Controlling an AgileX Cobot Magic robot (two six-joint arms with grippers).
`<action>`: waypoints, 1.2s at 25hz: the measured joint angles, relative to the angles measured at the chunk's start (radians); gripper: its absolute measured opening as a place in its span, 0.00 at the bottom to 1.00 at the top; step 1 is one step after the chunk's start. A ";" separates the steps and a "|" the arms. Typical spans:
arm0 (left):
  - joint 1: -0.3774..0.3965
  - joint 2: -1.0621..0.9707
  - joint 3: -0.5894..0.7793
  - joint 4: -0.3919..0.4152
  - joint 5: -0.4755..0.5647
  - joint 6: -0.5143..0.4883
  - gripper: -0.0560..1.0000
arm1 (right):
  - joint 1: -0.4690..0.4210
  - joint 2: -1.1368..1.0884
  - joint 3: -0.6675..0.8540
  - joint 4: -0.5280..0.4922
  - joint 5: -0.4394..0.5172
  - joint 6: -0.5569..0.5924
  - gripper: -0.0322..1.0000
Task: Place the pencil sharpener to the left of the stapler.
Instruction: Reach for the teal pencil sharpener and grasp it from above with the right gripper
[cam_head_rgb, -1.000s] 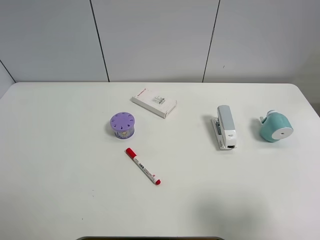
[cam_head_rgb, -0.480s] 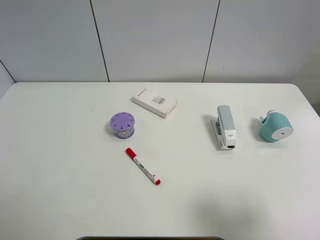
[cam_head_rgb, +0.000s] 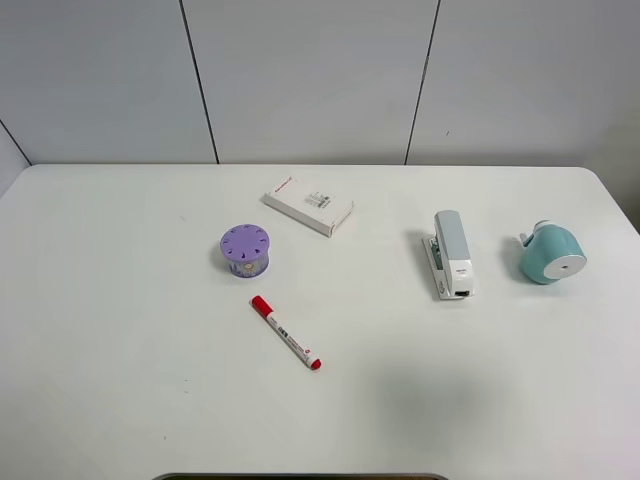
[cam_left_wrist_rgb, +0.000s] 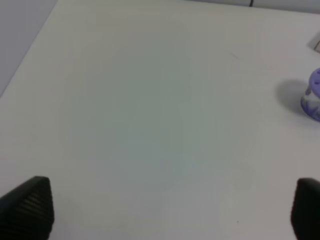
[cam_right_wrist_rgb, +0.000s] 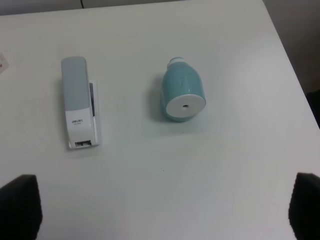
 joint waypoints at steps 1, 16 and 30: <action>0.000 0.000 0.000 0.000 0.000 0.000 0.96 | 0.000 0.042 -0.022 -0.002 0.000 0.001 0.99; 0.000 0.000 0.000 0.000 0.000 0.000 0.96 | 0.000 0.535 -0.231 -0.079 -0.001 0.020 0.99; 0.000 0.000 0.000 0.000 0.000 0.000 0.96 | -0.107 0.962 -0.429 -0.042 0.002 -0.084 0.99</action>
